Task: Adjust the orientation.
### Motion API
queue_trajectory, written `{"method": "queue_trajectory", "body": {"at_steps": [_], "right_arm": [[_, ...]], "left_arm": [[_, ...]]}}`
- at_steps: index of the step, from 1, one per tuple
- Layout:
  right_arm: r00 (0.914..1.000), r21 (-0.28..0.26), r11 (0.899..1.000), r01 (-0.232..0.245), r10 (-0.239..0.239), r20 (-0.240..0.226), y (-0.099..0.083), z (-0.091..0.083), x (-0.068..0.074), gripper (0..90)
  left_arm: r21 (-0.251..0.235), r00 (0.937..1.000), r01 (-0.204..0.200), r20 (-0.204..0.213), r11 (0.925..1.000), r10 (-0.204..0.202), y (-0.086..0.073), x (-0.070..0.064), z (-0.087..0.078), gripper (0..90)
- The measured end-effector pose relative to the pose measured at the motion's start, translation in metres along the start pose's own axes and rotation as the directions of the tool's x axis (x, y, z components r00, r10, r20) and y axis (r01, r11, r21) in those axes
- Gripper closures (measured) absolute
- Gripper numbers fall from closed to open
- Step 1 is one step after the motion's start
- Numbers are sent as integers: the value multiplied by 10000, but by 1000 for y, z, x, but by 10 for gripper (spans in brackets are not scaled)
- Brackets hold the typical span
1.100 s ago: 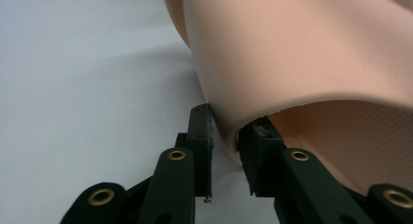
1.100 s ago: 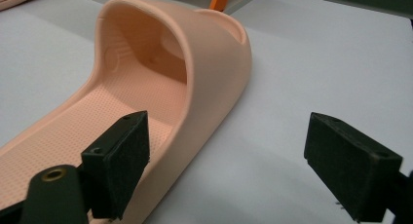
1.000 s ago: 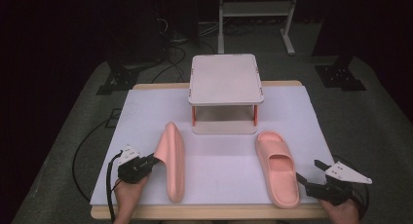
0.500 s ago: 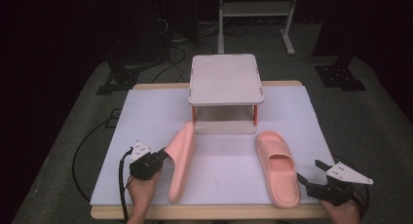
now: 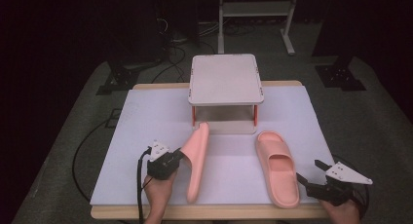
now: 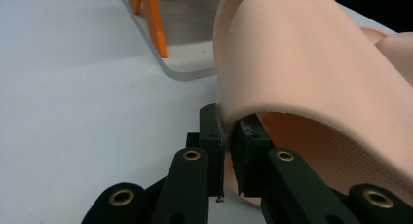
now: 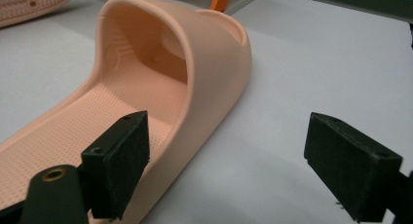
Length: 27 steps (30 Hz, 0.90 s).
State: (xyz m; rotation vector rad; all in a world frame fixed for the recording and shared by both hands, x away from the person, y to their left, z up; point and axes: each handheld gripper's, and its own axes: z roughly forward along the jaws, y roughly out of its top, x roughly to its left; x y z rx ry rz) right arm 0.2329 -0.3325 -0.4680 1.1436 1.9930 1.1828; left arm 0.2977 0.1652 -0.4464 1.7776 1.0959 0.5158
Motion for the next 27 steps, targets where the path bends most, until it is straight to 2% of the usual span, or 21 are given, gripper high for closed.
{"method": "queue_trajectory", "body": {"at_steps": [4,9,18,27], "right_arm": [[10000,-54,10000,36,-36,13,0,-1,-1,165],[10000,-55,10000,56,-56,17,0,-1,-1,165],[10000,-50,10000,73,-73,25,0,-2,0,165],[9996,38,9999,148,-147,-256,2,3,4,165]], "left_arm": [[-47,10000,49,43,10000,-49,2,-8,5,822],[-169,9991,324,283,9993,-319,7,-15,6,767],[-358,9979,183,630,9992,-160,11,-28,6,703],[-314,9917,389,1237,9988,-347,10,-38,8,575]]}}
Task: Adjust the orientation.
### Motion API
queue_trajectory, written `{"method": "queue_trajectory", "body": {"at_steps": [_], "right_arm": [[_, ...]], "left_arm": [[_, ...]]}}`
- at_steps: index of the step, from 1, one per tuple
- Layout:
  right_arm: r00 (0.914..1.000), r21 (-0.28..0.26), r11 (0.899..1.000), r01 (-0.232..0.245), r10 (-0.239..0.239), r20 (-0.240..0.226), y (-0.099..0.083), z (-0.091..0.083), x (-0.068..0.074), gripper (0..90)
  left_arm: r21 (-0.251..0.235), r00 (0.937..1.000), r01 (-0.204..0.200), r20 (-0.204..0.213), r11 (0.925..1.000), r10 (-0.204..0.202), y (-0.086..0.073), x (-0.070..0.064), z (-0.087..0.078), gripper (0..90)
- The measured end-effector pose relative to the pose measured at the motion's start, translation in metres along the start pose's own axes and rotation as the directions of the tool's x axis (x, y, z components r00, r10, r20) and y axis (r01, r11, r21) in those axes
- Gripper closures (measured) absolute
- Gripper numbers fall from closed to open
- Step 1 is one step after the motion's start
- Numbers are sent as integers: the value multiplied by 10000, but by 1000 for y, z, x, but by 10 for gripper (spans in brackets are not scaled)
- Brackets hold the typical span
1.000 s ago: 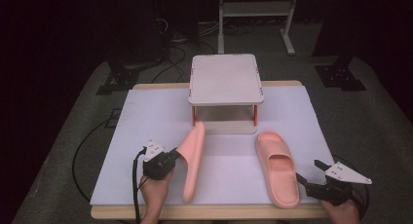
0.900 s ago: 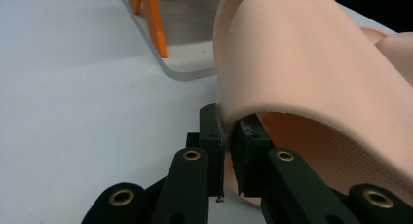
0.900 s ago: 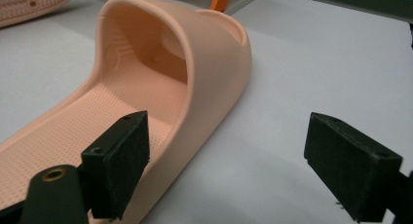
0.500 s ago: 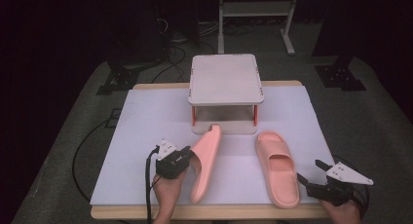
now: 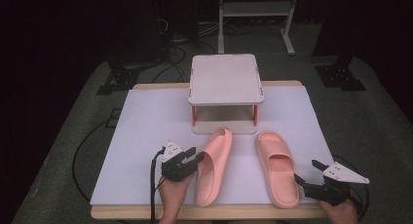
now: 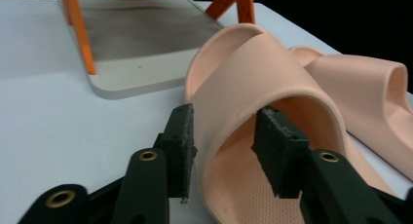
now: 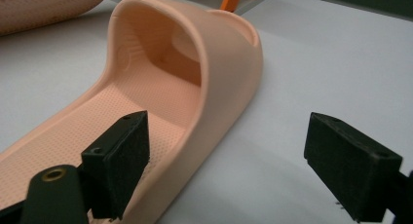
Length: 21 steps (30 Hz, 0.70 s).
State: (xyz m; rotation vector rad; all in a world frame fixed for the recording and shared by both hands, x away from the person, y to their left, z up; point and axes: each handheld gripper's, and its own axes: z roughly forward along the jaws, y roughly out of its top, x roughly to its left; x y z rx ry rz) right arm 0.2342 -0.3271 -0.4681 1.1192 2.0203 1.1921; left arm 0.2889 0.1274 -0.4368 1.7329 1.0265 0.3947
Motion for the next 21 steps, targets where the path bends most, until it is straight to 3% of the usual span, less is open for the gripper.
{"method": "queue_trajectory", "body": {"at_steps": [6,8,11,16,19,21], "right_arm": [[9989,197,9998,-27,36,-457,1,5,1,210],[9972,230,9997,-54,71,-744,2,6,1,302],[9960,260,9996,-127,149,-882,4,7,0,344],[9897,800,9951,-582,681,-1262,8,19,-6,491],[9836,832,9930,-833,954,-1531,9,23,-7,613],[9827,832,9933,-806,931,-1599,11,25,-6,642]], "left_arm": [[180,9988,-270,421,9995,263,-3,-11,-1,483],[336,9980,-380,528,9987,362,-6,-13,-1,438],[536,9962,-477,759,9974,436,-11,-16,-1,398],[954,9933,-352,1127,9948,243,-23,-17,4,396],[1255,9909,-259,1341,9918,89,-29,-17,10,435],[1440,9894,-224,1453,9893,13,-32,-17,14,474]]}}
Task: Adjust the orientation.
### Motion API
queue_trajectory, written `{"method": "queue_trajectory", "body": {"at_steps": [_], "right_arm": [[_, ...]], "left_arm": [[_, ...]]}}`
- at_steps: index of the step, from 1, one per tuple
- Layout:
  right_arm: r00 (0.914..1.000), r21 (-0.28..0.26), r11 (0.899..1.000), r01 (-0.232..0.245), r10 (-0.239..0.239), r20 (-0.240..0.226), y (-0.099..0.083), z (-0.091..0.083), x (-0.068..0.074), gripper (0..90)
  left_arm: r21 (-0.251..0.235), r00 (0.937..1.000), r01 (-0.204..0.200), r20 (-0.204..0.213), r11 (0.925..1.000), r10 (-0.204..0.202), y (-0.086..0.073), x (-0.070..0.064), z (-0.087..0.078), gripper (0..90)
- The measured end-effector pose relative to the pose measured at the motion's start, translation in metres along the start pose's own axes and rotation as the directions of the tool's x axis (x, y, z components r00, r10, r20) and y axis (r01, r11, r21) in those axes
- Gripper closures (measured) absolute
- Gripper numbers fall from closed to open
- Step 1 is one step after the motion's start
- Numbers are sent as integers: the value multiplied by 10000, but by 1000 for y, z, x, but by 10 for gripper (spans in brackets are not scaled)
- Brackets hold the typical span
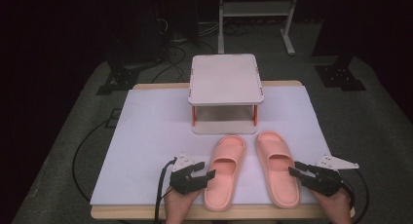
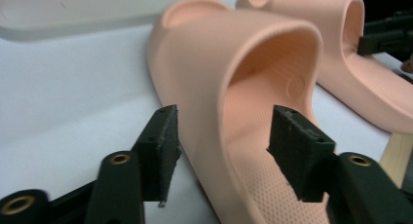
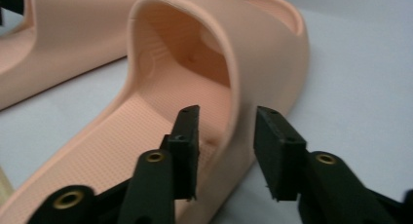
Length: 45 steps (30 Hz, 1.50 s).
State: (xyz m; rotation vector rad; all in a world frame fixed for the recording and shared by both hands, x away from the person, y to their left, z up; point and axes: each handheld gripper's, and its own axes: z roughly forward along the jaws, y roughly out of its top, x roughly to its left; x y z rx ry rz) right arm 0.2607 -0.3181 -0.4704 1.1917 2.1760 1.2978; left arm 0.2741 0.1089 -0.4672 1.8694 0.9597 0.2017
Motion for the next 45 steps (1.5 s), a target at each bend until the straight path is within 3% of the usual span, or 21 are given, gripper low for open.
{"method": "queue_trajectory", "body": {"at_steps": [2,4,9,12,22,37,45], "right_arm": [[10000,-22,10000,-54,54,72,1,0,0,678],[9999,-97,9998,-146,147,67,1,-1,0,702],[9999,-100,9999,-99,98,-60,4,3,5,725],[9998,-33,9999,-126,125,-155,6,9,9,731],[9984,25,10000,-54,55,-565,15,23,23,732],[9994,-31,9999,-97,96,-343,24,37,26,730],[9997,86,9999,-135,136,-193,22,38,26,730]], "left_arm": [[8,9998,110,143,9999,-110,-2,0,4,522],[-49,10000,63,-47,10000,-64,-2,-1,6,574],[-231,9992,402,-38,9989,-403,-5,3,5,659],[-290,9992,376,-148,9989,-381,-6,1,5,663],[-426,9982,556,226,9975,-547,-4,-4,7,660],[-525,9995,311,0,9981,-312,7,-2,20,674],[-751,9989,448,-91,9962,-457,7,0,23,673]]}}
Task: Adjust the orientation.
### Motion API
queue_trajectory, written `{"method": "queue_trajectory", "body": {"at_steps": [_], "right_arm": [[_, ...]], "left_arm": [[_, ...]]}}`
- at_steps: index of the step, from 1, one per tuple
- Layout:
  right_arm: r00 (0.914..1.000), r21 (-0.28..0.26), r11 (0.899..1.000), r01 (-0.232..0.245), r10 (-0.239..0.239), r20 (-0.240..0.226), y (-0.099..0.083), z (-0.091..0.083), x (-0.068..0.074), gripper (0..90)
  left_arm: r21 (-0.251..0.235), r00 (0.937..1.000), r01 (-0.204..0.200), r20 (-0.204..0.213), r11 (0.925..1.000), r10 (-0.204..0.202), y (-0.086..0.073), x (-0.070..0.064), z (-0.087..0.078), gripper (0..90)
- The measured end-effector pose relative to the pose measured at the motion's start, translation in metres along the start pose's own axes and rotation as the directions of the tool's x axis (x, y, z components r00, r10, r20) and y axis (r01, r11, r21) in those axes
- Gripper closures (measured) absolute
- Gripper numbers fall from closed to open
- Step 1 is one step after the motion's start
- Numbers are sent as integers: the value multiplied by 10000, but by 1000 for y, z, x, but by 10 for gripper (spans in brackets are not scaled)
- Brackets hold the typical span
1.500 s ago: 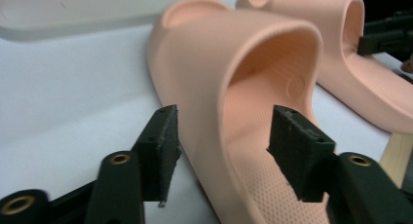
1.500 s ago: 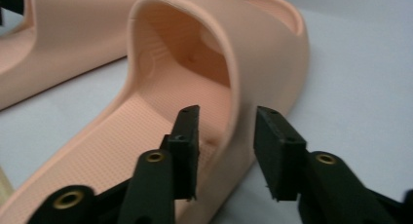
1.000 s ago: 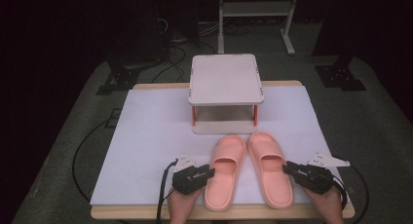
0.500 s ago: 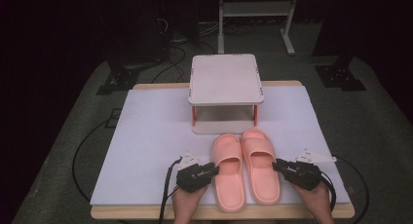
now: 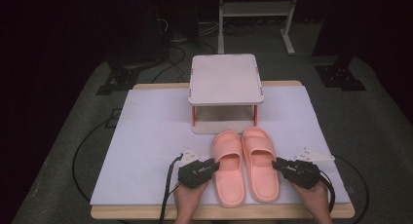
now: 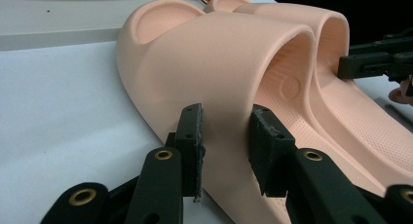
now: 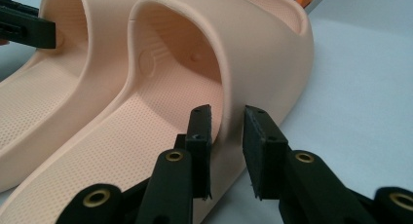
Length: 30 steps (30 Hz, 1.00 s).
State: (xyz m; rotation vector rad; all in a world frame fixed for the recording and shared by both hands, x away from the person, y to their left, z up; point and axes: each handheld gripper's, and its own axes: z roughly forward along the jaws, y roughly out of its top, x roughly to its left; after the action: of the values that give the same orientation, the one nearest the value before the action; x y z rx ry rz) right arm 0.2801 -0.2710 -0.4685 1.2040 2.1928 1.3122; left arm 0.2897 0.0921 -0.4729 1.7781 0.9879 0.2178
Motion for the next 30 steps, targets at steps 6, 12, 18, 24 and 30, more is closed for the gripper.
{"method": "queue_trajectory", "body": {"at_steps": [6,12,18,24,30], "right_arm": [[10000,-54,10000,-12,12,35,-1,-1,0,720],[9986,-357,9984,-443,453,274,-1,-9,1,533],[9978,-1019,9938,-452,498,430,1,-20,21,375],[9979,-1644,9863,-157,257,592,7,-18,50,317],[9944,-1754,9840,-315,486,936,9,1,86,299]], "left_arm": [[-82,9998,47,-196,10000,-49,3,2,3,663],[-204,9998,85,-154,9998,-89,3,2,0,589],[-248,9999,-128,68,9996,130,7,3,-9,496],[-259,9985,-538,48,9982,539,12,5,-20,431],[-284,9969,-761,-194,9967,756,14,12,-32,414]]}}
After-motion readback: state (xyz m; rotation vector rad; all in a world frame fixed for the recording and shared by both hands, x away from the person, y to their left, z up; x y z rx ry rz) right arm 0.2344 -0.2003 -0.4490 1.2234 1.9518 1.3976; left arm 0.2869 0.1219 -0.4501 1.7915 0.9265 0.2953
